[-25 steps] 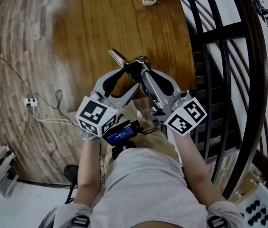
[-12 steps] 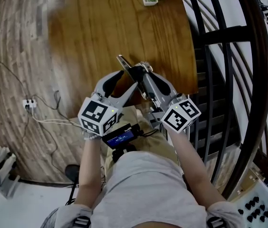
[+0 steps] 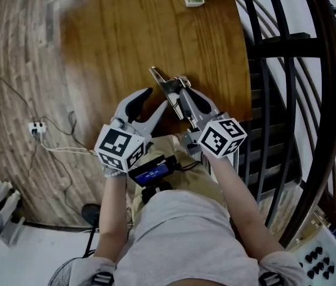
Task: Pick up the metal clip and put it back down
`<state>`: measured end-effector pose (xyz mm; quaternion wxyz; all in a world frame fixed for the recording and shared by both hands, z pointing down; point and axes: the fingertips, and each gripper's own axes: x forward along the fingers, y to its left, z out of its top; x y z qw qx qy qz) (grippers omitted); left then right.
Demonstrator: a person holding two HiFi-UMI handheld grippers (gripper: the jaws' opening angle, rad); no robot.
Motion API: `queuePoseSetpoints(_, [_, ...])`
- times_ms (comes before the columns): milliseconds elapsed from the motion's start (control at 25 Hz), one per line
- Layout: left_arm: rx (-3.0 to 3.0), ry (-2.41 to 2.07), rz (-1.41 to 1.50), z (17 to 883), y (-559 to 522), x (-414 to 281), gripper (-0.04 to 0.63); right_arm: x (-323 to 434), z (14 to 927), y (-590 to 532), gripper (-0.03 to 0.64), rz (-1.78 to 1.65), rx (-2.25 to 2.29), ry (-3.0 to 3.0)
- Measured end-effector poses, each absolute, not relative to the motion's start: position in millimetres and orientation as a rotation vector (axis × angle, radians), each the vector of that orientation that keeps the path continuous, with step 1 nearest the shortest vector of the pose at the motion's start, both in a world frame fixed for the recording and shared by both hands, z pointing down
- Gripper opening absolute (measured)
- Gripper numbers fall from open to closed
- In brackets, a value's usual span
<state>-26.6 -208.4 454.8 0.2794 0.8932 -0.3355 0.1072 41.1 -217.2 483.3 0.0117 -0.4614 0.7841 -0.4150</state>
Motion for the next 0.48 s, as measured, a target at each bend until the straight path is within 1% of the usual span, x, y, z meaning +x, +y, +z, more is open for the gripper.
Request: queuePoseSetpoints(480, [2.416,-0.921,0.272,446,-212,-31,0.164,43,504,-230,0.034,-1.373,-1.518,2.463])
